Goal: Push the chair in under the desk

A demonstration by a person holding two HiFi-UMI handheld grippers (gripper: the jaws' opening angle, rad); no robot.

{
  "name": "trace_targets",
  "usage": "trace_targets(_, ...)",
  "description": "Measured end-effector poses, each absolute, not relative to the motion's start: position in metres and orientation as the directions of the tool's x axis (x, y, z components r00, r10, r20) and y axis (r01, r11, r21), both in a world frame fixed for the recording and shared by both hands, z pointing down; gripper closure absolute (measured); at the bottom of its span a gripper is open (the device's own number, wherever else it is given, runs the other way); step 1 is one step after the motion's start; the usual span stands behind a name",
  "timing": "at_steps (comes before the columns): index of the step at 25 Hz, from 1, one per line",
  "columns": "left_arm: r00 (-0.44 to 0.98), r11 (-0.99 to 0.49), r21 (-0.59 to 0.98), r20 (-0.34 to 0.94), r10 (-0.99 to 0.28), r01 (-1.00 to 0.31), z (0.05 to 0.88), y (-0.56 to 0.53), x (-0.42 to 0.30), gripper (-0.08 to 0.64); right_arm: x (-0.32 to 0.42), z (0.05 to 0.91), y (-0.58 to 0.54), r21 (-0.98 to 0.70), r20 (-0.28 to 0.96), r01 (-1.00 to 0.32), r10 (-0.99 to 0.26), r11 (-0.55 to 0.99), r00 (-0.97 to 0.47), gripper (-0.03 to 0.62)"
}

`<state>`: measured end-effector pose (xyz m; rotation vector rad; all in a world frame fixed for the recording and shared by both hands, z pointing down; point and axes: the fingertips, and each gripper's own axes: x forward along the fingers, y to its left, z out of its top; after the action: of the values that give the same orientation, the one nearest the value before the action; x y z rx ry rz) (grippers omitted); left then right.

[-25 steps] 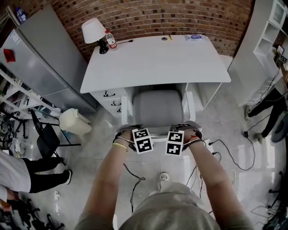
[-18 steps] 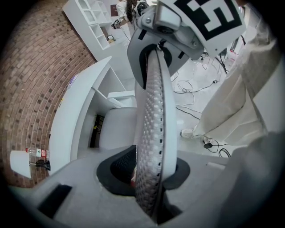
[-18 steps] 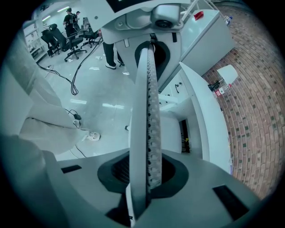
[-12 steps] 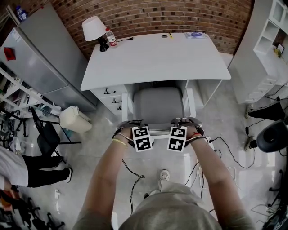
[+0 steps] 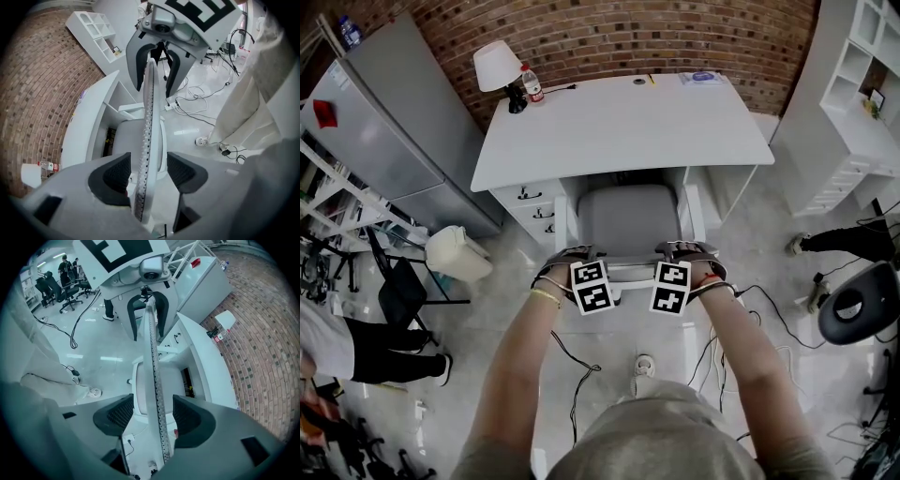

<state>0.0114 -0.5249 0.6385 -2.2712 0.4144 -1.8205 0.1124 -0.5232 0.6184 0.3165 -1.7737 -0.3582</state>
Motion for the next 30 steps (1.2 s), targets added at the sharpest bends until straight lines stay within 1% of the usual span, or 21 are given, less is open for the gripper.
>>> trace_targets(21,0.253,-0.889,-0.444,0.852,-0.458,-0.115,0.591,-0.481,0.007,0.324,0.102,0.569,-0.478,0.51,0.829,-0.049,-0.506,0.859,-0.238,0.37)
trace_targets(30,0.264,-0.882,-0.457,0.842,-0.47,-0.112,0.581,-0.45,0.001,0.324,0.094,0.558,-0.452,0.527,0.815,-0.062,-0.525,0.848,-0.248,0.37)
